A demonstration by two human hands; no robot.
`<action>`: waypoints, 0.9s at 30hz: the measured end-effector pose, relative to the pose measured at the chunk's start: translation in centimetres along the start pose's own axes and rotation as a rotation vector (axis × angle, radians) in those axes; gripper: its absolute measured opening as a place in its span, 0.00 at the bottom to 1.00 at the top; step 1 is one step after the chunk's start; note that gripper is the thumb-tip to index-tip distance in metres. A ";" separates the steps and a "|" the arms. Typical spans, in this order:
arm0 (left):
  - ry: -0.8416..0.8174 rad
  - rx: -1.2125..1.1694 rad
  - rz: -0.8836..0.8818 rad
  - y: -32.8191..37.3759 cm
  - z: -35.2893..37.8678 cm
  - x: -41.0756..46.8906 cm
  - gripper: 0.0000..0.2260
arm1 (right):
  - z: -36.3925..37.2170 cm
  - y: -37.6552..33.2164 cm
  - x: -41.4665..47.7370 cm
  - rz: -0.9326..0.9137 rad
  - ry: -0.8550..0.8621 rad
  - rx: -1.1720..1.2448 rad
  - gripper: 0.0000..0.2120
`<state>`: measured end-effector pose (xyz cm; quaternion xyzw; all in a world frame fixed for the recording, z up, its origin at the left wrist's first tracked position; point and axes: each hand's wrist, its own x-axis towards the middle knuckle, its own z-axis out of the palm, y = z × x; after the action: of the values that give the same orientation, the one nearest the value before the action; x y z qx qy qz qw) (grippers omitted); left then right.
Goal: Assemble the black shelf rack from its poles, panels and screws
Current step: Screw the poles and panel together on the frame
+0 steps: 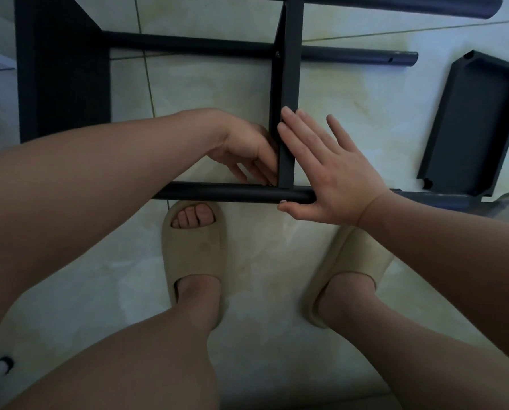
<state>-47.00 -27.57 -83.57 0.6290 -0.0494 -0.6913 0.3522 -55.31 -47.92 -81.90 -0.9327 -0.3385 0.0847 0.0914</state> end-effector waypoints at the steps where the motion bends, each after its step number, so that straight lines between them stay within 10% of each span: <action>1: -0.008 0.009 -0.009 0.1 -0.1 0.0 0.09 | 0.0 0.0 0.0 -0.001 0.000 -0.002 0.49; 27: 0.027 -0.046 0.046 0.1 0.2 0.0 0.13 | 0.1 0.0 0.0 0.002 -0.004 -0.010 0.49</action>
<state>-47.10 -27.72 -83.49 0.6285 -0.0432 -0.6756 0.3829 -55.31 -47.94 -81.99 -0.9332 -0.3383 0.0848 0.0860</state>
